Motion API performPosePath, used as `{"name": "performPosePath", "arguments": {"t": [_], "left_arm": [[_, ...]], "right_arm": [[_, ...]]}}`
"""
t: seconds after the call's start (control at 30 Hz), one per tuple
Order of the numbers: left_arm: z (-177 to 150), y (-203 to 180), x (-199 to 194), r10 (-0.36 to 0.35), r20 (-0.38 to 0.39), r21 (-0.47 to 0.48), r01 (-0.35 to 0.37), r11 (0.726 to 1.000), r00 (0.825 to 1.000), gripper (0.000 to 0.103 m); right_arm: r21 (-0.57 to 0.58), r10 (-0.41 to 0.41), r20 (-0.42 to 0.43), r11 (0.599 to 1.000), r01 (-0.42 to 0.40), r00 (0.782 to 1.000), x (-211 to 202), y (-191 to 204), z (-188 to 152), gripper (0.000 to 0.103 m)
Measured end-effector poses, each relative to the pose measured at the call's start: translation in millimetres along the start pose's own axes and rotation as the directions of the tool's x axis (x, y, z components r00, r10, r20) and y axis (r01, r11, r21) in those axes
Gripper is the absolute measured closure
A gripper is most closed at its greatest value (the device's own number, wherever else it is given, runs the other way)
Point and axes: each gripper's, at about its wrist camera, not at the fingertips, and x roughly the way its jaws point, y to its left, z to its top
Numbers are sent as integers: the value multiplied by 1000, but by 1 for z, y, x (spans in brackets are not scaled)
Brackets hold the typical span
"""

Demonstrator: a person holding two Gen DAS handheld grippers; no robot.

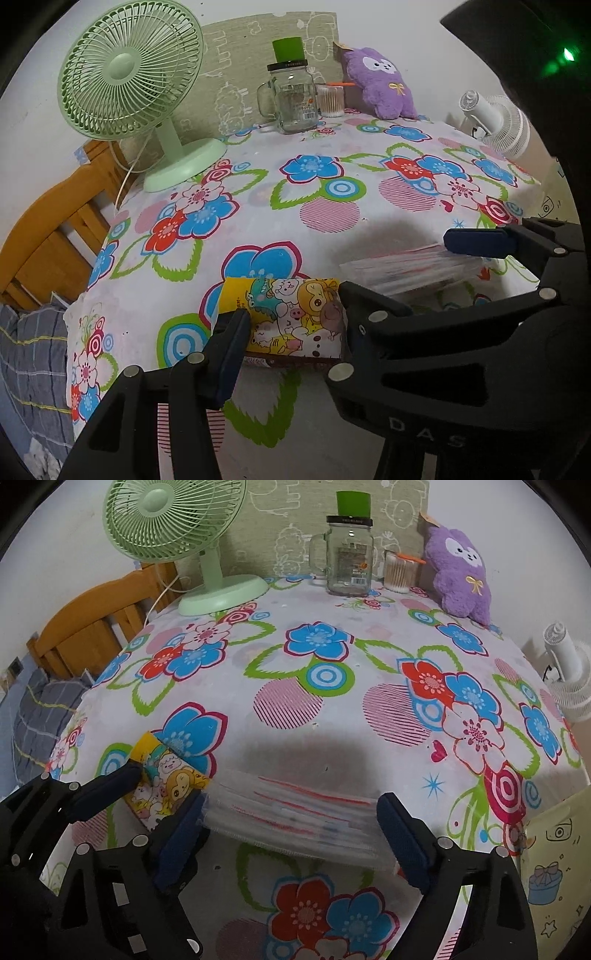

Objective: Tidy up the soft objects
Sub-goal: 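Grasp the cartoon snack box with the left tool while the right tool grasps the clear pack, then lift the snack box with the left tool while the right tool lifts the clear pack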

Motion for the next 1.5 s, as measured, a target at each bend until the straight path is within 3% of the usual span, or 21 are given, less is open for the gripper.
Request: {"name": "performPosePath", "arguments": {"t": [0.53,0.67,0.93,1.03,1.1,1.17,1.5], "left_arm": [[-5,-14,-14,-10,12,-30,10,999,1000,53],[-5,-20,-18,-35,14,-31,35,999,999,64],[-8,-27,-22,-16,17,-33,16,999,1000,63],[-9,-25,-24,0,21,-44,1,999,1000,54],[-9,-22,-24,24,29,-57,-22,998,999,38],[-8,-18,-24,22,27,-76,-20,997,999,29],[-5,-8,-10,-7,9,-114,8,993,1000,22]], "right_arm": [[16,-4,5,1000,4,1000,-13,-9,-11,19],[19,-5,17,1000,5,1000,-20,-12,-13,19],[15,-5,16,1000,5,1000,-27,-18,-20,20],[15,0,17,1000,-1,1000,-29,-19,-22,20],[15,-4,23,1000,4,1000,-31,-19,-22,20],[19,2,22,1000,-2,1000,-32,-21,-21,20],[17,0,20,1000,0,1000,-26,-20,-16,20]]}}
